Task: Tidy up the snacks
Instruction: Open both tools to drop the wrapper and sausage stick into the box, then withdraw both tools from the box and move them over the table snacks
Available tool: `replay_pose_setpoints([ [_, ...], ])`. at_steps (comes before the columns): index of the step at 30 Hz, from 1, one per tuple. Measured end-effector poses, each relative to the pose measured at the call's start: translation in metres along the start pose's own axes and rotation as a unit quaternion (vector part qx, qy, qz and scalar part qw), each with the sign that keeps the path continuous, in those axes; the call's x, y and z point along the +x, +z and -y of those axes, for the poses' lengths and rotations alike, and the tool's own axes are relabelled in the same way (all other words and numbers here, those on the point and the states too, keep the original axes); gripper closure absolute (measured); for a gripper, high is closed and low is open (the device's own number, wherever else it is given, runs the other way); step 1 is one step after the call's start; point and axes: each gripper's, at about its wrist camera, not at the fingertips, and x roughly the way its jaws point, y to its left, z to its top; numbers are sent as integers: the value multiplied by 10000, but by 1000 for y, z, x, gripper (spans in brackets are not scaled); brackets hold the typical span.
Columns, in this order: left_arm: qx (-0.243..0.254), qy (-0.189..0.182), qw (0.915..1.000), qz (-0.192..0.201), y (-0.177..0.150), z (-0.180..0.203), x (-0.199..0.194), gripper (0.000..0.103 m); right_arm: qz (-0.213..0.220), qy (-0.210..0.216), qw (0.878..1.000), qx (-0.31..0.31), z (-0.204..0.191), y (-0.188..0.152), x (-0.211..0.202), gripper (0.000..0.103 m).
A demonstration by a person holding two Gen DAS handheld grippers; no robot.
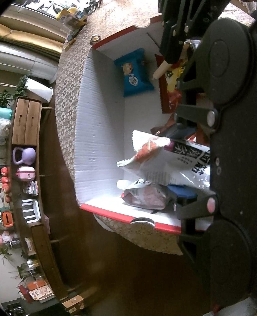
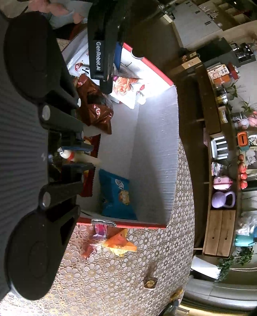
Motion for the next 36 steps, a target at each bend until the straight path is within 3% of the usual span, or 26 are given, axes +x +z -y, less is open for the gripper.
replay_pose_setpoints([
  [3,27,41,9999,122,-1,2,-5,27,17,29,10000,16,1,0,-3,91],
  [6,82,34,9996,258,0,5,-15,23,58,69,9999,57,1,0,-8,86],
  [10,117,41,9989,443,-5,9,-31,9,184,167,9996,149,3,-2,-20,49],
  [11,141,51,9987,486,-6,11,-34,8,239,182,9994,161,4,-2,-24,42],
  [15,186,36,9980,608,-10,15,-50,7,399,265,9987,156,3,-3,-41,41],
  [18,136,-41,9970,756,-11,16,-63,2,513,293,9981,168,4,-5,-56,33],
  [26,206,-29,9936,1106,-20,26,-102,0,762,410,9961,151,10,-19,-98,25],
  [36,349,-319,9900,1329,-42,60,-143,0,1088,387,9933,30,31,-43,-158,20],
])
